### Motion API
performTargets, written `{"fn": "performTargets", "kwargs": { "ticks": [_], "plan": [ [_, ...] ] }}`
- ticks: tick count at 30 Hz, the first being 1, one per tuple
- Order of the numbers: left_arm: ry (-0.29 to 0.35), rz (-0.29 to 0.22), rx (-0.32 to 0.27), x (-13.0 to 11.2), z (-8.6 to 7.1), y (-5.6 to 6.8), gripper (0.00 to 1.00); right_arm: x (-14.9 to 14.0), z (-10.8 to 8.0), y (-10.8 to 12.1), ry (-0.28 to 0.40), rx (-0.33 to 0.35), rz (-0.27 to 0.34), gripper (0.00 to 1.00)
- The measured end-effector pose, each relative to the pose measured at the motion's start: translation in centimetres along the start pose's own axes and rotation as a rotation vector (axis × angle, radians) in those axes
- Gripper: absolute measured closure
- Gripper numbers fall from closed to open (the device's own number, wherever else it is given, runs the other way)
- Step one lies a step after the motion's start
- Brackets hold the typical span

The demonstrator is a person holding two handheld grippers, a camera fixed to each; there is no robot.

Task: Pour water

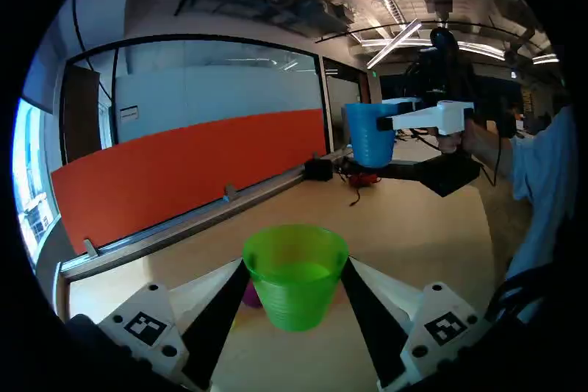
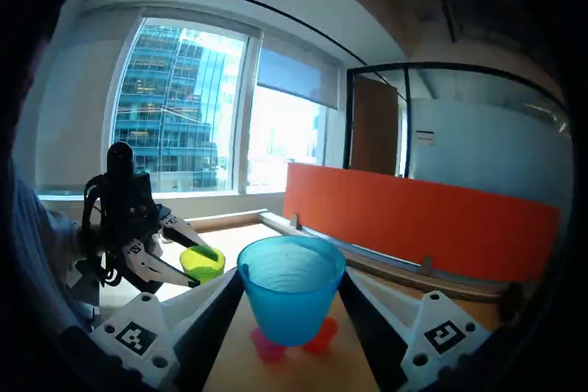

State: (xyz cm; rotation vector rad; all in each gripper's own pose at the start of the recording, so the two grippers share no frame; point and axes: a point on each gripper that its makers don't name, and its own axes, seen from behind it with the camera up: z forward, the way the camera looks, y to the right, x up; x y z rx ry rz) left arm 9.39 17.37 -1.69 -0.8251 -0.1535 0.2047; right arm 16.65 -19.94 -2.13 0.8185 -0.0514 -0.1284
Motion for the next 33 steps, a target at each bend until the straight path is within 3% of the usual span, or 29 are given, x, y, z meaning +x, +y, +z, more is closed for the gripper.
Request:
{"fn": "performTargets", "kwargs": {
  "ticks": [33],
  "plan": [
    [-0.355,0.067,-0.133,-11.3,2.0,2.8,0.14,-13.0,1.4,-1.4,-0.230,0.071,0.025,0.09]
  ]
}}
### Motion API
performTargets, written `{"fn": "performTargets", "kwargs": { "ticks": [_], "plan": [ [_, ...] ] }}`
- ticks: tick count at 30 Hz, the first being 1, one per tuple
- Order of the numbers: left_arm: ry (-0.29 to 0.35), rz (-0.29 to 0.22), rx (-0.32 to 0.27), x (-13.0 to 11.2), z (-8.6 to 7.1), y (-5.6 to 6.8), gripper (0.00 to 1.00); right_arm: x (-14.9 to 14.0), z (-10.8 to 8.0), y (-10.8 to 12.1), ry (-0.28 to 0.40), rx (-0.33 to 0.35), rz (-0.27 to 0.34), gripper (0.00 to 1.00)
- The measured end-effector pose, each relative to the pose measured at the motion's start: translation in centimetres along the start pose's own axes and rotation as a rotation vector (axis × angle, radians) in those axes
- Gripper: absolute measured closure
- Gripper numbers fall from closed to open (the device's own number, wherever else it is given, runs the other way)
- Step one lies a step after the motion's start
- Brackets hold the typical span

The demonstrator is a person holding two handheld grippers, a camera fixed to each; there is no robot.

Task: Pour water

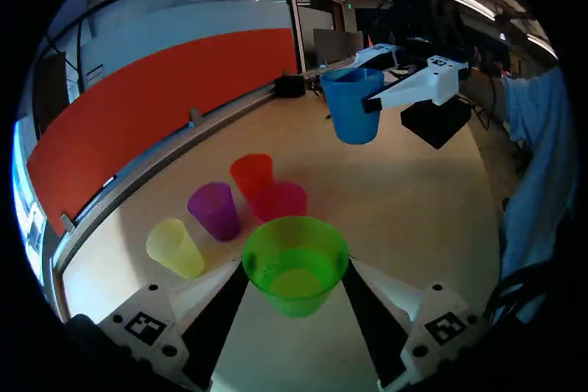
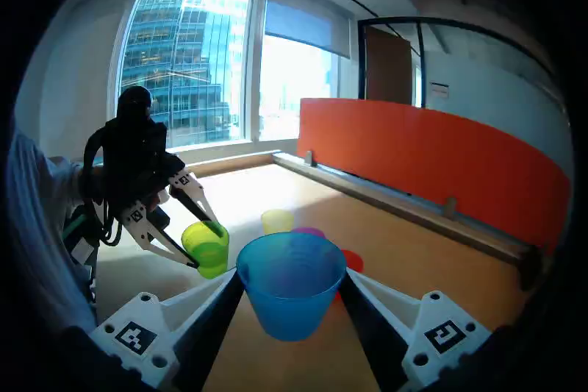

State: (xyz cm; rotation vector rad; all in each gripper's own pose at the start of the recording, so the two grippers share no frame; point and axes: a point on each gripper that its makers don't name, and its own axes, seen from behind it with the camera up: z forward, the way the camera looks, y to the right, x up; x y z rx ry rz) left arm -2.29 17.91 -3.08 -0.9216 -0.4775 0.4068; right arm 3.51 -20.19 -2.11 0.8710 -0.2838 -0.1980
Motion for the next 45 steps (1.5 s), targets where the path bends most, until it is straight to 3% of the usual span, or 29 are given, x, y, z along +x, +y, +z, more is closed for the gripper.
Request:
{"fn": "performTargets", "kwargs": {
  "ticks": [11,27,45],
  "plan": [
    [-0.077,-0.008,-0.045,-2.3,2.1,0.4,0.14,-3.5,1.6,-0.7,-0.071,0.034,-0.003,0.09],
    [-0.097,-0.045,-0.063,-4.0,4.2,-0.3,0.14,-5.8,2.7,-0.6,-0.105,0.046,0.010,0.09],
    [-0.103,-0.091,-0.062,-5.3,3.6,-0.7,0.09,-7.2,3.7,-1.3,-0.130,0.053,0.010,0.09]
  ]
}}
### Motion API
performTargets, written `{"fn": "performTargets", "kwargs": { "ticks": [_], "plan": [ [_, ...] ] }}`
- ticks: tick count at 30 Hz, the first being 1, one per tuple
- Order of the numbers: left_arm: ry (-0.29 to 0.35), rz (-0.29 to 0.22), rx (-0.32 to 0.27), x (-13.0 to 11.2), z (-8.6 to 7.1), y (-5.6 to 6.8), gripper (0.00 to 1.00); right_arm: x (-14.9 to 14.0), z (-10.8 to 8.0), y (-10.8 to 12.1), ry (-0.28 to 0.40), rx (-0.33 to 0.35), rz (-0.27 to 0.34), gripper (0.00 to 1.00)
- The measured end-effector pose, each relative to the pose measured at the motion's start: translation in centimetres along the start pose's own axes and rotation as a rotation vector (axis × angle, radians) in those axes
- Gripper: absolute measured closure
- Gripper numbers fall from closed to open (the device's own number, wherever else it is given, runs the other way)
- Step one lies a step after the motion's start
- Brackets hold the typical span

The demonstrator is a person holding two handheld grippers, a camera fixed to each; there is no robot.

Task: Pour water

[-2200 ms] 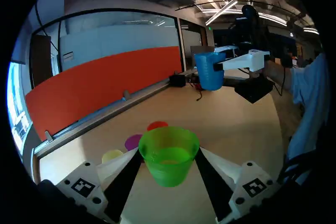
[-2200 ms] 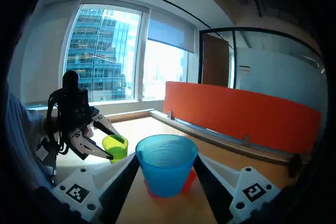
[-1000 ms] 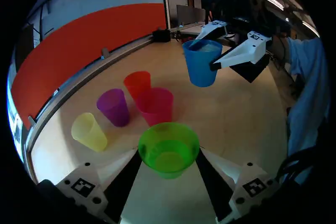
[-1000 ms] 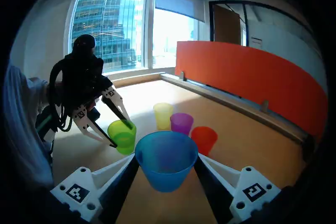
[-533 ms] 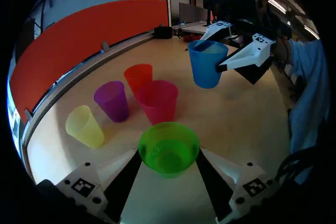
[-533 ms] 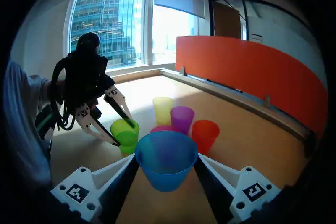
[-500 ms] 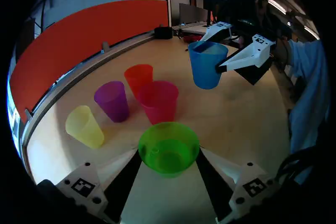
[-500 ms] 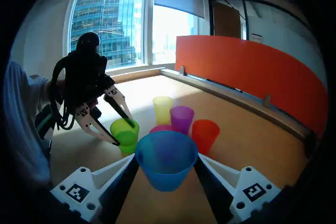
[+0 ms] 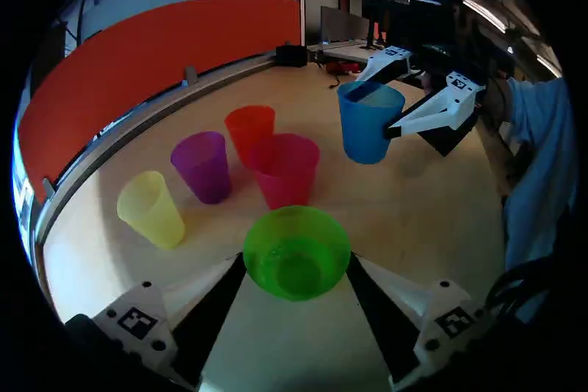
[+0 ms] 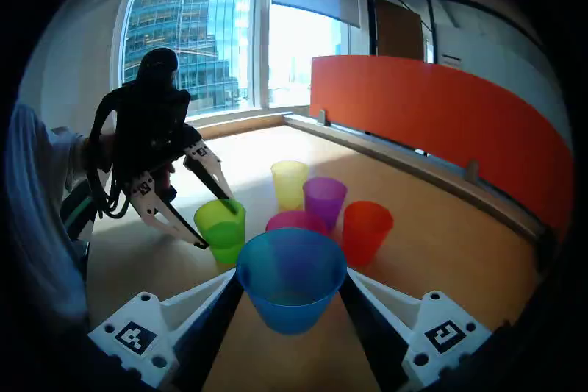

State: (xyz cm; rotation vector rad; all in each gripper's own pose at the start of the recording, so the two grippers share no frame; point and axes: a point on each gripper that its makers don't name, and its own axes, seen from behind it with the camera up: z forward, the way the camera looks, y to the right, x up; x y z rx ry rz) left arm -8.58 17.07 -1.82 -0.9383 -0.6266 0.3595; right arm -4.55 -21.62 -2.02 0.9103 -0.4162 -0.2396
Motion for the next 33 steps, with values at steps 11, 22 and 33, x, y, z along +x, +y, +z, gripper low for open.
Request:
{"fn": "performTargets", "kwargs": {
  "ticks": [11,22,33],
  "plan": [
    [-0.028,-0.006,0.014,-1.6,-1.0,0.2,0.01,-2.4,1.2,-0.3,-0.046,-0.001,0.004,0.09],
    [0.005,-0.052,0.032,-2.0,-2.8,-0.2,0.01,-4.7,2.1,-0.1,-0.089,-0.015,0.006,0.09],
    [0.020,-0.070,0.045,-2.1,-3.4,-0.3,0.01,-5.6,2.1,0.1,-0.105,-0.024,0.019,0.08]
  ]
}}
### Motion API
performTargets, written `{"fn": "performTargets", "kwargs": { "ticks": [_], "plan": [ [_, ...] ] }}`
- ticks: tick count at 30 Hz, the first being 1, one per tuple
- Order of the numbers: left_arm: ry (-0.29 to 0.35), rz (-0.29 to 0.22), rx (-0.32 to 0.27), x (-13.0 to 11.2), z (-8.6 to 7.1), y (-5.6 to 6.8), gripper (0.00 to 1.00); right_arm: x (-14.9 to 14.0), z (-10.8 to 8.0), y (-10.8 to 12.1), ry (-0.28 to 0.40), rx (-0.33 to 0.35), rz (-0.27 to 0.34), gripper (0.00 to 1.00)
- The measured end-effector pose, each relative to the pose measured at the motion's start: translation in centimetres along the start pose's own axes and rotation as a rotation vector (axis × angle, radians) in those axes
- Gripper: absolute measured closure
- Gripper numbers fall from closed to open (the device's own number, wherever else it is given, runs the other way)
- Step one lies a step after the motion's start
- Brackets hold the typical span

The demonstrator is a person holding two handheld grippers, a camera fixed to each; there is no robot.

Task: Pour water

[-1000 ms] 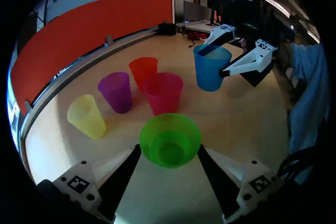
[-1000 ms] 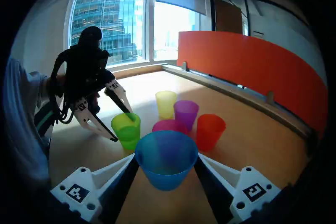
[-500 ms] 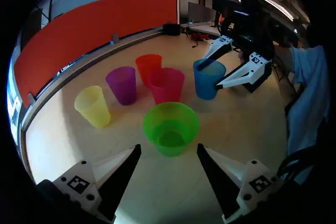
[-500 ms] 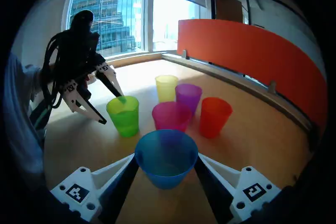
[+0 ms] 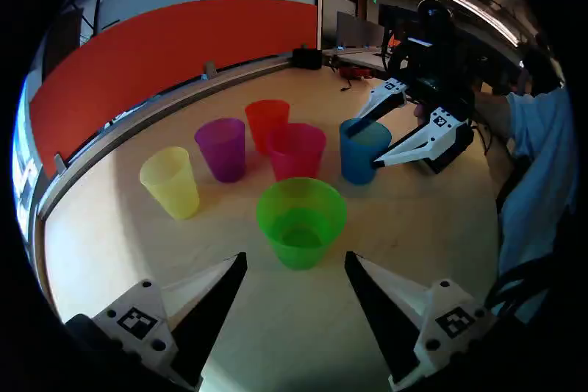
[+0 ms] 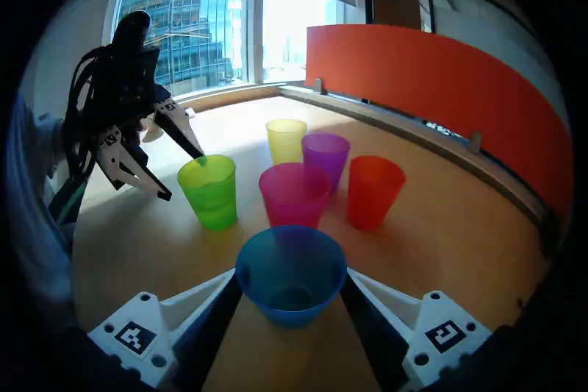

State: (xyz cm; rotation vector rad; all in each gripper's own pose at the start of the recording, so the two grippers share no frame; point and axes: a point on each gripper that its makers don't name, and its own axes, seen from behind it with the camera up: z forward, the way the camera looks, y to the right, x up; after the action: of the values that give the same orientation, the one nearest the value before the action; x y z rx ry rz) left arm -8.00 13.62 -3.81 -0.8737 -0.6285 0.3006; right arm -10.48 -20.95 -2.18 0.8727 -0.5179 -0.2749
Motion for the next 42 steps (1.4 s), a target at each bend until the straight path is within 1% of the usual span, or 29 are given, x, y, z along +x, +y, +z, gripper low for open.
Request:
{"fn": "performTargets", "kwargs": {
  "ticks": [4,8,12,21,27,33,36,42],
  "plan": [
    [-0.001,-0.004,0.003,-0.1,0.0,0.0,0.01,-0.3,-0.1,0.1,-0.008,-0.004,0.002,0.07],
    [-0.001,-0.007,0.007,-0.1,0.0,-0.1,0.01,-0.5,-0.2,0.1,-0.018,-0.007,0.000,0.02],
    [0.004,-0.017,0.010,0.1,-0.2,-0.2,0.01,-0.9,-0.4,0.0,-0.029,-0.011,-0.001,0.01],
    [0.032,-0.024,0.040,0.4,-1.1,-0.4,0.01,-1.4,-1.9,0.1,-0.030,-0.034,-0.004,0.01],
    [0.057,-0.040,0.077,0.5,-2.0,-0.8,0.01,-1.8,-3.4,0.3,-0.024,-0.060,0.000,0.01],
    [0.095,-0.053,0.135,0.8,-3.3,-1.6,0.01,-2.1,-5.2,0.8,-0.013,-0.097,0.005,0.01],
    [0.118,-0.058,0.155,0.9,-4.0,-1.7,0.01,-2.0,-6.2,1.1,-0.002,-0.116,0.013,0.01],
    [0.174,-0.058,0.218,1.7,-5.4,-2.1,0.01,-1.6,-7.8,1.6,0.031,-0.153,0.032,0.01]
  ]
}}
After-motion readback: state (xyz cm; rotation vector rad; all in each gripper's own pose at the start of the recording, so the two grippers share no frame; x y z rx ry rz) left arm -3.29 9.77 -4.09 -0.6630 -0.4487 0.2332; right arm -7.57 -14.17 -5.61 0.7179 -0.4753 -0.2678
